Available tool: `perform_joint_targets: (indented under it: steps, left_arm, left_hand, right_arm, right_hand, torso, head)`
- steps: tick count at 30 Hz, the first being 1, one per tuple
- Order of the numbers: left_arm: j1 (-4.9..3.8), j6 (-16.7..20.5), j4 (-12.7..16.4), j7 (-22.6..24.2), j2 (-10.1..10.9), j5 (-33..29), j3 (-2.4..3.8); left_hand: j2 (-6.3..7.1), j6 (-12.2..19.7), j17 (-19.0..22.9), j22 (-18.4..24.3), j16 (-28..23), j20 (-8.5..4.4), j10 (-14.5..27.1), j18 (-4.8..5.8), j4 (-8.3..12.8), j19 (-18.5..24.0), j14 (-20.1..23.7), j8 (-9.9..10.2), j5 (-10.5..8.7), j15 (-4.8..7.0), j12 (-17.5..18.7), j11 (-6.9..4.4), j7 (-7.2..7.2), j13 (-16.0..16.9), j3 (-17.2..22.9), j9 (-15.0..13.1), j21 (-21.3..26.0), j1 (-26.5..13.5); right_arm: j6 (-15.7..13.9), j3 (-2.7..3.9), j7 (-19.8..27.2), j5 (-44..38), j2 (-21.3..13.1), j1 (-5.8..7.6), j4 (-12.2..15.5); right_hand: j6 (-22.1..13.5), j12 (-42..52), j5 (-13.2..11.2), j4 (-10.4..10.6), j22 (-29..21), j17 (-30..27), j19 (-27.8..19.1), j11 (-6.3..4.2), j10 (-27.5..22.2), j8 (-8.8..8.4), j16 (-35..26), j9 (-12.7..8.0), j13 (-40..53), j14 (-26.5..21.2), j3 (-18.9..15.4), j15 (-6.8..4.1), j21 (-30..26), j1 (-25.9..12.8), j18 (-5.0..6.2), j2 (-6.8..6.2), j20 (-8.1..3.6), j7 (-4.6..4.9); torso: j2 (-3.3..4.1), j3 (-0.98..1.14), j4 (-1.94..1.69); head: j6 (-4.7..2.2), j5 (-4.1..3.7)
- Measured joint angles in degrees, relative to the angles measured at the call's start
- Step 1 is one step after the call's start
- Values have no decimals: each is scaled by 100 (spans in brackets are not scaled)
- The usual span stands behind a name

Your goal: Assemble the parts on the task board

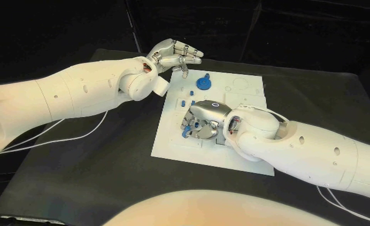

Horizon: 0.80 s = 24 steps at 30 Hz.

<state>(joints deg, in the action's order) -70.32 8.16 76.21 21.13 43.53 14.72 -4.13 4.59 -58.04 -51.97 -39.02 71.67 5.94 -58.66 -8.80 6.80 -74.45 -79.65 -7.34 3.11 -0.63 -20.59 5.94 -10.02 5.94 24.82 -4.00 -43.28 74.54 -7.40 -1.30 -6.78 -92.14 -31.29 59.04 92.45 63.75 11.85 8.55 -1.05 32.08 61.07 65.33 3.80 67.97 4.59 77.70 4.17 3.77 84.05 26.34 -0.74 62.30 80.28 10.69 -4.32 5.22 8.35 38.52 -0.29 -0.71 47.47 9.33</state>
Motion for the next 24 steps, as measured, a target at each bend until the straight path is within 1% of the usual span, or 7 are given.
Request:
perform_joint_targets:
  steps: [6,8,15,20,24]
  left_arm:
    - [0,-4,-3,0,-4,0,0]
    - [0,-5,-4,0,-4,0,0]
    - [0,-7,-4,-1,4,0,0]
    - [0,-9,-4,-2,7,0,0]
    - [0,-11,-1,-2,9,0,0]
  left_hand:
    - [0,0,0,0,0,0,0,0,0,0,0,0,0,0,0,0,0,0,0,0,0,0]
    - [0,0,0,0,0,0,0,0,0,0,0,0,0,0,0,0,0,0,0,0,0,0]
    - [0,0,0,0,0,0,0,0,0,0,0,0,0,0,0,0,0,0,0,0,0,0]
    - [0,0,0,0,0,0,0,0,0,0,0,0,0,0,0,0,0,0,0,0,0,0]
    - [0,0,0,0,0,0,0,0,0,0,0,0,0,0,0,0,0,0,0,0,0,0]
  right_arm:
    - [101,7,-20,-49,1,4,-4]
    - [117,9,-32,-74,1,6,-3]
    - [136,5,-102,-163,-23,-2,17]
    - [146,1,-152,-229,-30,-12,39]
    - [143,2,-193,-300,-26,-14,57]
  right_hand:
    - [-8,0,0,0,0,0,0,0,0,0,0,0,0,0,0,0,0,0,0,0,0,5]
    - [-10,0,0,0,-7,-7,0,21,21,-1,0,1,0,0,0,0,0,0,0,0,0,6]
    - [-11,0,-1,0,-7,-6,0,21,21,-17,0,-1,-2,0,-1,0,0,0,0,0,0,6]
    - [-16,-1,-1,-1,-7,-6,0,21,20,-29,0,-1,-1,0,-1,0,0,0,0,0,0,2]
    - [-1,-1,-2,-1,-7,-12,0,21,20,-26,0,-3,15,0,-2,0,0,0,0,0,0,17]
  torso:
    - [0,-1,-2]
    - [0,-1,-2]
    - [1,-2,-3]
    - [1,-5,-3]
    - [2,-5,-3]
  head:
    - [8,1]
    - [11,1]
    - [26,2]
    - [37,18]
    - [41,18]
